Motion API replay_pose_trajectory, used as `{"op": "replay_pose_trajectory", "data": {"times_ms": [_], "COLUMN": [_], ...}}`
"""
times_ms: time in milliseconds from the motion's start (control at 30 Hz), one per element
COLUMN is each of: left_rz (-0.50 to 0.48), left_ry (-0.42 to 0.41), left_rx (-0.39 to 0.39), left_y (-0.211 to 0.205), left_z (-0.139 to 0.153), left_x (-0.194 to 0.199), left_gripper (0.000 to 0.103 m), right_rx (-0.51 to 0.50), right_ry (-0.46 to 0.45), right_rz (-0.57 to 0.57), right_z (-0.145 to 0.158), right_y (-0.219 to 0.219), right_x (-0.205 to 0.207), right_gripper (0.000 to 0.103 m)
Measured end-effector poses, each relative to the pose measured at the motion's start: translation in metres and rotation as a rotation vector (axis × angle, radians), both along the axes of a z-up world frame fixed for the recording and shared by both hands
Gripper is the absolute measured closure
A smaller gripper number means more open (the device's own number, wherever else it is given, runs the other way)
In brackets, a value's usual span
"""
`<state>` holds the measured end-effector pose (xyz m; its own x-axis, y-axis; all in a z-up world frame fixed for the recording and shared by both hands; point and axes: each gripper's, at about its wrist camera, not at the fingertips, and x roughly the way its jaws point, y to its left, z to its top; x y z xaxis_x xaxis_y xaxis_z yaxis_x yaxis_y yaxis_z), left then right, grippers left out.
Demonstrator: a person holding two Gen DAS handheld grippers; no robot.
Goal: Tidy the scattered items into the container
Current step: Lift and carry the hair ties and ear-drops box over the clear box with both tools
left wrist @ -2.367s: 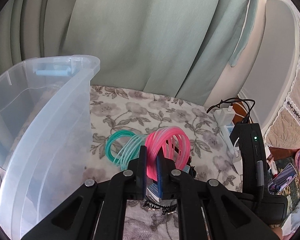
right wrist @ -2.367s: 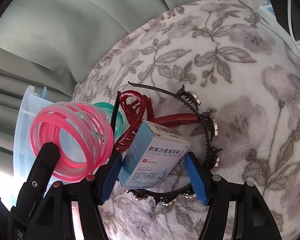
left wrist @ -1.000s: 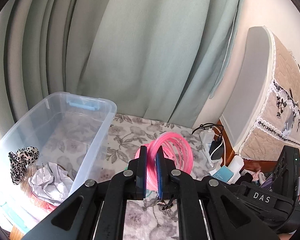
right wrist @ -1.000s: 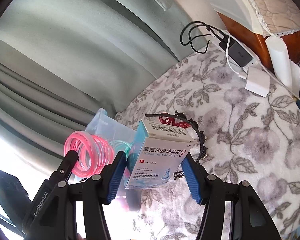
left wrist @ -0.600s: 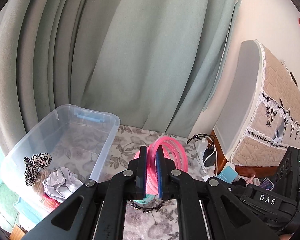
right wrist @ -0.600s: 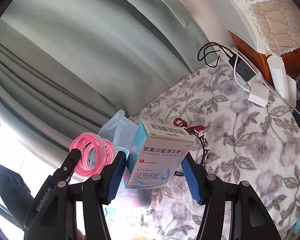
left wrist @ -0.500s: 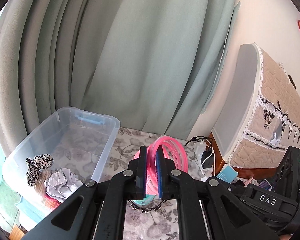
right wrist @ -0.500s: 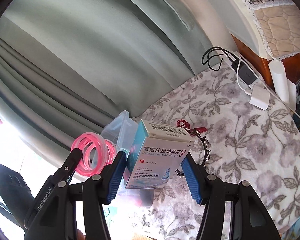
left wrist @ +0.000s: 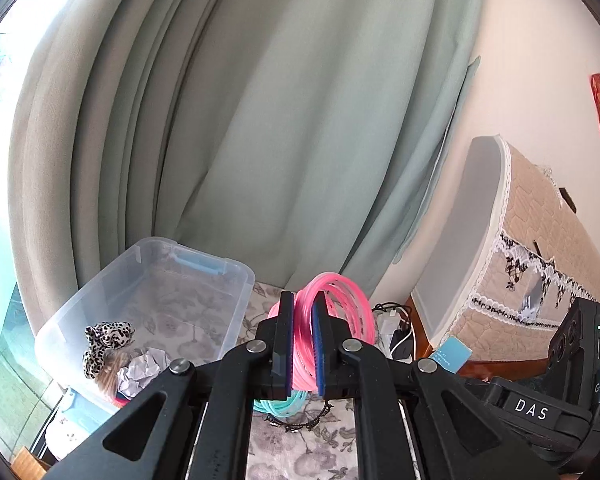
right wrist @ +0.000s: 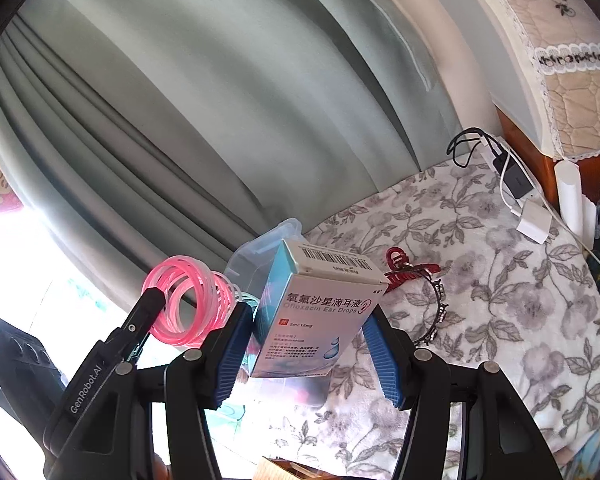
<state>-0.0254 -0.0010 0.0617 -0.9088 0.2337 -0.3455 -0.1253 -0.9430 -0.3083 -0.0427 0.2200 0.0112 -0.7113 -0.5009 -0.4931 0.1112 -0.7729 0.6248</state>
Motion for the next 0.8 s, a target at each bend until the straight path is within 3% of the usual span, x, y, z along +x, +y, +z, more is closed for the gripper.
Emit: {"op": "replay_pose_trajectory", "data": {"times_ms": [500, 800], "left_rz": [0.135, 0.185], "left_ry": [0.062, 0.072], "left_rx": [0.097, 0.133], "left_y": [-0.076, -0.106], "left_z": [0.011, 0.007], "left_x": [0.026, 0.029], "left_gripper": [0.095, 0.095], "right_rx": [0.085, 0.138], "right_ry": [0.062, 0.049], "right_rz": [0.108, 0.166], "right_z": [0.027, 0.023], "right_y": [-0.066, -0.097], "right_x": [0.008, -0.007], "right_gripper": [0.043, 0.043]}}
